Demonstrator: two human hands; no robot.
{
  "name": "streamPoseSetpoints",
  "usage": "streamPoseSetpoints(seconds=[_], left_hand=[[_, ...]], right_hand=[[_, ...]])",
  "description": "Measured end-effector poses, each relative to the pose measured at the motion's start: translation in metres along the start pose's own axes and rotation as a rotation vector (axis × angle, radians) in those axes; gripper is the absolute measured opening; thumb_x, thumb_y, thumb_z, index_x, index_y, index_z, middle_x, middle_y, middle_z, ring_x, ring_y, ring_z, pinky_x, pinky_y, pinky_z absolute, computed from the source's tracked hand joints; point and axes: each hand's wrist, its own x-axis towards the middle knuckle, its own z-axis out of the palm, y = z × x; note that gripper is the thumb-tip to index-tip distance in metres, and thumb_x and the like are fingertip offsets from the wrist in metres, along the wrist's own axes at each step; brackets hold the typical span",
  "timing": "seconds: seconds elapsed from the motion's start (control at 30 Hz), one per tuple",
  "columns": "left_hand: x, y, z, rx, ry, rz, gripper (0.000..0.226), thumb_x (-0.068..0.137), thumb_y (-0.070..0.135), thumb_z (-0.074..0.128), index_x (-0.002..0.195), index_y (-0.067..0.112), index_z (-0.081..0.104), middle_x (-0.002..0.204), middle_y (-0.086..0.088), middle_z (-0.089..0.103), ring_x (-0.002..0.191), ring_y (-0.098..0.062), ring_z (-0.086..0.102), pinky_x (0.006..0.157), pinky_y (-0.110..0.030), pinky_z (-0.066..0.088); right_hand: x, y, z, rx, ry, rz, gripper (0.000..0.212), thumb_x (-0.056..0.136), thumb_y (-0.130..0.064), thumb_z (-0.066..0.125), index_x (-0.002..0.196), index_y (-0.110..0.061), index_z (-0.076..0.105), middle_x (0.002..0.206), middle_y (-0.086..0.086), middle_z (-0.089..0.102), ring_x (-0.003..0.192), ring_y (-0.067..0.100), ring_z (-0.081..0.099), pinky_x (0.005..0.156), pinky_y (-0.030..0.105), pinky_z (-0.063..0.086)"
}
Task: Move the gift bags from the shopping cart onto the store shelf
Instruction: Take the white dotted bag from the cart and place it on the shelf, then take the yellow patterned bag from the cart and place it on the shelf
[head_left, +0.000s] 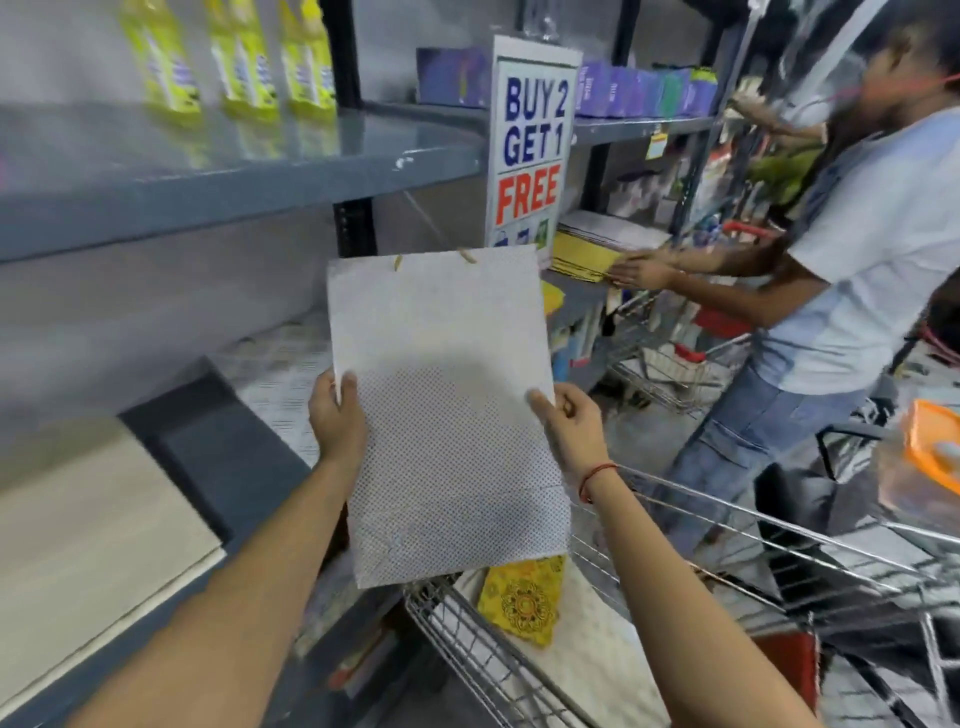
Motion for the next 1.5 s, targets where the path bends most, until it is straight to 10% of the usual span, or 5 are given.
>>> streamPoseSetpoints(seconds=[0.17,0.77,0.93,1.33,1.5], left_hand=[[0.031,-0.007,-0.047,-0.013,0.178,-0.08,0.035,0.1,0.021,0.042,0.118,-0.006,0.055,0.123,-0.025,0.061,0.103,-0.031,0.059,0.079,-0.022,0.045],[0.063,-0.051,-0.049,0.548,-0.013,-0.364,0.05,0.082,0.034,0.07,0.053,0.018,0.032,0.056,-0.001,0.048,0.069,-0.022,0.058,0.054,-0.026,0.045],[0.05,-0.059,-0.043,0.86,-0.152,-0.289,0.086,0.055,0.07,0.073,0.11,0.005,0.059,0.124,-0.016,0.056,0.122,-0.03,0.047,0.097,-0.04,0.048],[0.05,-0.063,-0.047,1.061,-0.249,-0.35,0.126,0.052,0.068,0.077,0.147,0.002,0.026,0.153,-0.02,0.027,0.14,-0.034,0.031,0.11,-0.044,0.037],[0.002,-0.071,0.015,1.009,-0.206,0.312,0.083,0.078,0.048,0.068,0.145,0.011,0.037,0.154,-0.012,0.033,0.143,-0.029,0.029,0.113,-0.044,0.029]], right_hand=[[-0.005,0.038,0.032,-0.058,-0.375,0.19,0.057,0.083,-0.015,0.069,0.134,-0.008,0.044,0.122,0.009,0.061,0.105,0.018,0.062,0.082,0.031,0.052],[0.134,0.034,0.155,-0.443,-0.241,0.233,0.044,0.091,-0.023,0.059,0.124,0.005,0.051,0.127,0.025,0.057,0.118,0.037,0.053,0.095,0.04,0.044],[0.149,0.055,0.163,-0.665,-0.325,0.147,0.031,0.089,-0.032,0.06,0.07,-0.007,0.057,0.085,0.017,0.055,0.088,0.032,0.055,0.073,0.038,0.043],[0.147,0.069,0.167,-0.772,-0.498,-0.021,0.058,0.095,-0.04,0.046,0.132,0.004,0.042,0.139,0.026,0.042,0.13,0.039,0.036,0.108,0.043,0.031],[0.117,0.087,0.116,-0.353,-0.139,-0.064,0.041,0.093,-0.026,0.054,0.125,0.0,0.049,0.118,0.023,0.054,0.11,0.031,0.053,0.096,0.04,0.042]])
